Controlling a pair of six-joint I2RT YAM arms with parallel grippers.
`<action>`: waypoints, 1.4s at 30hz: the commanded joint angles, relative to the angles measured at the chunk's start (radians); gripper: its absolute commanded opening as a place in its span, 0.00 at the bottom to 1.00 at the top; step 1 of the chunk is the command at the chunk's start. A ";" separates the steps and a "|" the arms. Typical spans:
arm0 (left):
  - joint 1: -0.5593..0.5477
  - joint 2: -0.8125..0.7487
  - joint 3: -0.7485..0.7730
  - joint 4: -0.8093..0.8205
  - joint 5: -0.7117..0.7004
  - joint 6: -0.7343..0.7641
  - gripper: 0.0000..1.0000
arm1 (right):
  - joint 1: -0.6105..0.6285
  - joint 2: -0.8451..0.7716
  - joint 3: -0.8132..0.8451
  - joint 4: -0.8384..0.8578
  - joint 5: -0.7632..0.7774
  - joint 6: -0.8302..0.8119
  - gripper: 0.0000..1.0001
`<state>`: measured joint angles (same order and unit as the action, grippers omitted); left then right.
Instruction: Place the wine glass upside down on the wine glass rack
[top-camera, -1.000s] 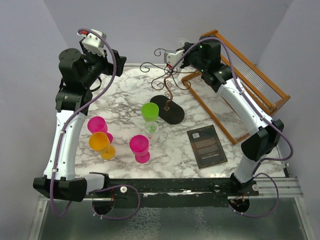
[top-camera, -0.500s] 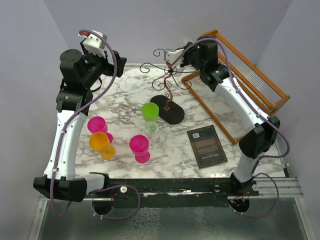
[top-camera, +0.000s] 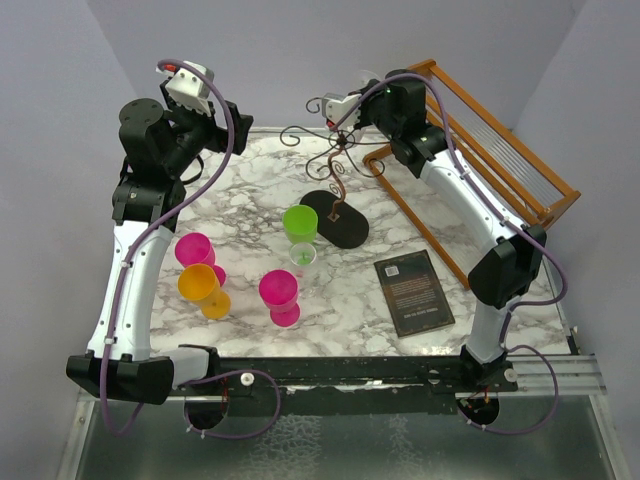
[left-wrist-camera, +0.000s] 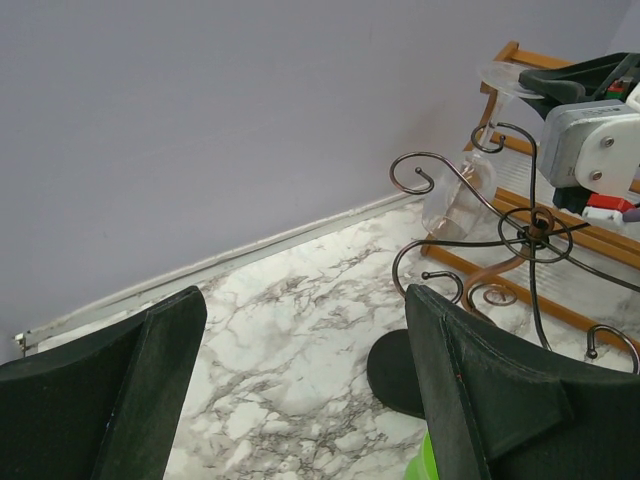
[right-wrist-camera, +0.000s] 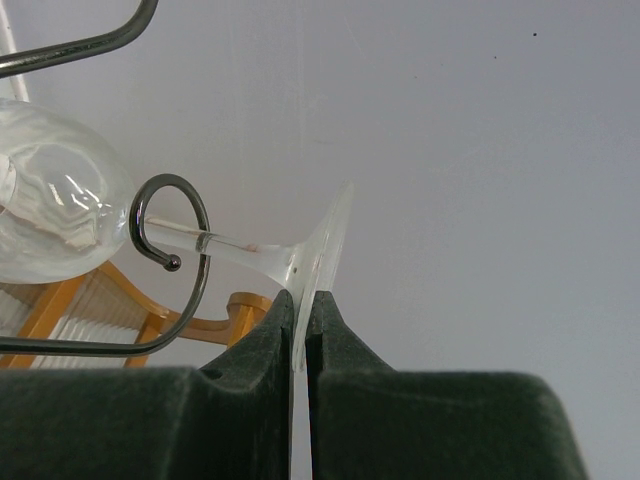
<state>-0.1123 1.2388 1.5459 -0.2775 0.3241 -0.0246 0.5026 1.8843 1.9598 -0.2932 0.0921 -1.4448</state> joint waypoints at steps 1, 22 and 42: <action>0.002 -0.016 -0.007 0.025 -0.008 0.014 0.84 | -0.003 0.008 0.068 0.019 -0.032 -0.036 0.01; 0.002 -0.024 -0.028 0.030 -0.017 0.024 0.84 | 0.018 -0.002 0.013 -0.037 -0.087 -0.028 0.01; 0.002 -0.045 -0.060 0.028 -0.026 0.040 0.84 | 0.037 0.005 0.014 -0.082 -0.113 0.032 0.04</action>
<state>-0.1123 1.2228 1.4879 -0.2726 0.3225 -0.0025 0.5312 1.8908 1.9621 -0.3618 0.0048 -1.4071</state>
